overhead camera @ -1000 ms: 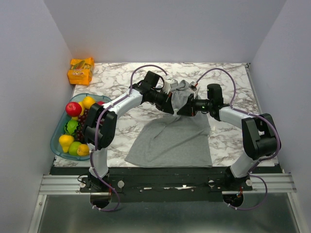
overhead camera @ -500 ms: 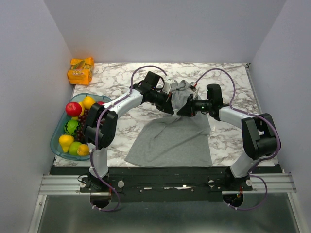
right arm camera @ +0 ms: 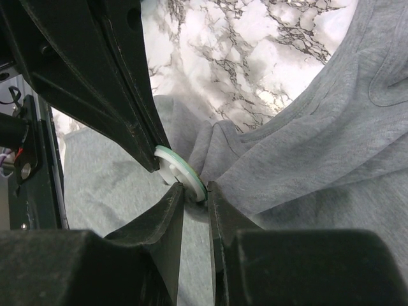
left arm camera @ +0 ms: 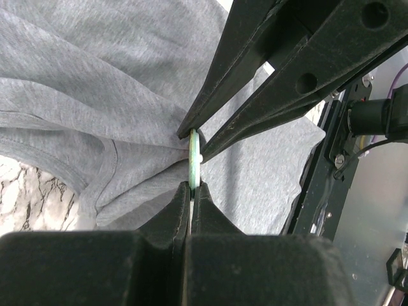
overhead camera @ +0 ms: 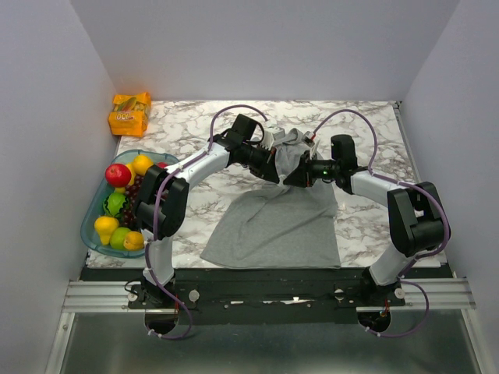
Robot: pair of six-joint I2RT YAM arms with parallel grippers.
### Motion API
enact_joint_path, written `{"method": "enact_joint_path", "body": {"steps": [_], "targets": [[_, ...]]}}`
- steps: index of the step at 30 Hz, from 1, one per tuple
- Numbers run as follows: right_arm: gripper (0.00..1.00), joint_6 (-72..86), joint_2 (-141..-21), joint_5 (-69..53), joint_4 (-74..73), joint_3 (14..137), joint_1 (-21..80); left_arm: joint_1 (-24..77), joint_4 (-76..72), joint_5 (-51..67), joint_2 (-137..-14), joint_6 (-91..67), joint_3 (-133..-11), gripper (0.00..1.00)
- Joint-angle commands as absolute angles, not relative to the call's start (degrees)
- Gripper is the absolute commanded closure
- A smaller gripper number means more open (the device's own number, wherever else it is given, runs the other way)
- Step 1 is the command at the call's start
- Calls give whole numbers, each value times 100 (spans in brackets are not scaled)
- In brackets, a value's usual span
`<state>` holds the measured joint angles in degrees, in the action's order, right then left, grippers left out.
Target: Pin the brooch onto the clothing
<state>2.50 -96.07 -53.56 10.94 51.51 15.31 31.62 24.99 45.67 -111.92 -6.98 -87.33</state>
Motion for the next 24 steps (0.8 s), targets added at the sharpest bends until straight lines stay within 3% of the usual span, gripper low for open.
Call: {"method": "enact_joint_path", "body": {"steps": [1, 13, 24], "targets": [[73, 325, -9668, -5397, 1371, 5467, 1714, 3331, 2101, 5036, -11153, -739, -8798, 100], [76, 422, -9809, -5115, 1125, 5643, 1723, 3533, 2188, 5194, -11039, -369, -8771, 100], [76, 782, -9703, -4957, 1397, 5449, 1415, 3516, 2549, 4448, -11109, -281, -8912, 100]]}}
